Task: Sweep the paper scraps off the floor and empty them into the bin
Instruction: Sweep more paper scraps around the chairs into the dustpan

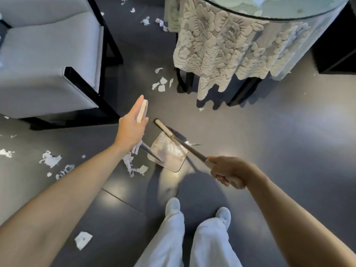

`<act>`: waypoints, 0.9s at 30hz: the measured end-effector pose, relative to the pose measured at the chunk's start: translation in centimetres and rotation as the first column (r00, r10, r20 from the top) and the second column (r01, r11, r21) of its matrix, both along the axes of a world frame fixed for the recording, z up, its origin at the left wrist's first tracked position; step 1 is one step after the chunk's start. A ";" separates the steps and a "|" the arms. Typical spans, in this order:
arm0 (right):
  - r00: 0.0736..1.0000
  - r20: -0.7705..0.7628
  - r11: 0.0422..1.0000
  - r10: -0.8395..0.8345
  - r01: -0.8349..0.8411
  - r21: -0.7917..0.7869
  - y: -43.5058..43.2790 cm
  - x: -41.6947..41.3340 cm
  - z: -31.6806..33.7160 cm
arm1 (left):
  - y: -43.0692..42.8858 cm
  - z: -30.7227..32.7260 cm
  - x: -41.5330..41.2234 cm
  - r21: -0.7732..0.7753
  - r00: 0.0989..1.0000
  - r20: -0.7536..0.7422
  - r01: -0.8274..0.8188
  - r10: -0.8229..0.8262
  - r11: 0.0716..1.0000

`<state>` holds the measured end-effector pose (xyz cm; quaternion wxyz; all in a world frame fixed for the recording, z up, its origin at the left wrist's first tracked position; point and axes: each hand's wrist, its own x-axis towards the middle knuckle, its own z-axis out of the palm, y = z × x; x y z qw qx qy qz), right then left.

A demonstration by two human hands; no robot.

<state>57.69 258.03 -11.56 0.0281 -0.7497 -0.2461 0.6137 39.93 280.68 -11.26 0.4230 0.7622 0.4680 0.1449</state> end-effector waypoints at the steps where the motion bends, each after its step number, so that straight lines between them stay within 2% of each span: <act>1: 0.998 -0.039 0.999 -0.051 0.051 -0.018 -0.5 -0.6 0.5 | 0.1 0.0 0.3 0.003 1.000 0.003 0.021 -0.021 1.000; 4: 0.939 -0.165 0.953 -0.301 0.291 -0.084 -2.5 -1.3 2.6 | -0.3 0.0 0.4 0.005 0.997 0.008 0.074 -0.074 0.997; 6: 0.890 -0.200 0.912 -0.411 0.402 -0.083 -4.2 -1.4 4.2 | -1.2 0.1 0.1 0.002 0.990 -0.002 0.138 -0.138 0.990; 15: 0.802 -0.111 0.805 -0.587 0.593 0.028 -15.0 -7.1 10.1 | -9.2 1.0 -0.1 0.052 0.901 0.024 0.432 -0.433 0.901; 19: 0.685 -0.095 0.682 -0.722 0.728 0.064 -20.3 -9.0 11.1 | -12.9 1.0 -0.6 0.086 0.863 0.020 0.501 -0.505 0.861; 22: 0.554 -0.104 0.550 -0.826 0.832 0.068 -24.4 -10.4 11.2 | -15.6 0.7 -1.1 0.100 0.829 0.019 0.555 -0.559 0.826; 27: 0.391 -0.084 0.384 -0.917 0.919 0.087 -28.9 -11.9 9.9 | -18.5 0.4 -1.1 0.109 0.770 -0.009 0.635 -0.638 0.764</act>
